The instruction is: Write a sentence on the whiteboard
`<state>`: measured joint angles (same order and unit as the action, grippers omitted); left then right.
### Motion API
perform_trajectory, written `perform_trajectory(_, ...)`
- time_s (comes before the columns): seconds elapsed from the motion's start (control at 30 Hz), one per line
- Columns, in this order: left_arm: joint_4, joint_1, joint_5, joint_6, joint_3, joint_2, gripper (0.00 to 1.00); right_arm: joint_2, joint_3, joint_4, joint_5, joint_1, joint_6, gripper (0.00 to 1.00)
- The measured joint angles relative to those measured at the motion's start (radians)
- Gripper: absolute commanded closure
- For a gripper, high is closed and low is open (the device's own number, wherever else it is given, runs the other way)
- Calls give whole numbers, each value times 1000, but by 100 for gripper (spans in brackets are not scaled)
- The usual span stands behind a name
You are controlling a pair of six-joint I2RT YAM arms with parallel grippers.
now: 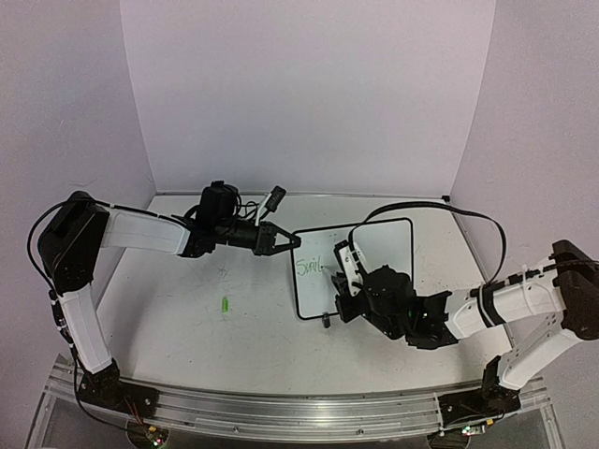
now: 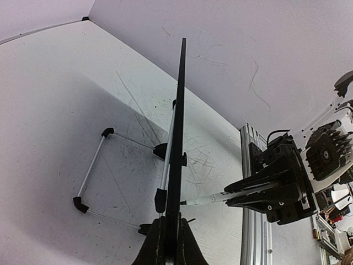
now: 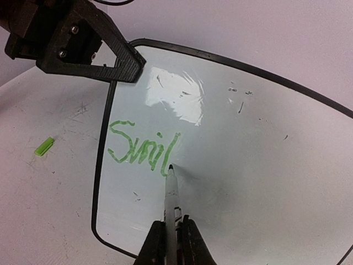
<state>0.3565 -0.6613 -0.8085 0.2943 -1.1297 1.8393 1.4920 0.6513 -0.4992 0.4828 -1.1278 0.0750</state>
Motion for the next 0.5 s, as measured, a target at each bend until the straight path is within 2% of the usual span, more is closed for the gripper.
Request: perform_trajectory(0.5, 0, 0, 0, 0, 0, 0, 100, 12, 11, 15, 33, 0, 4, 100)
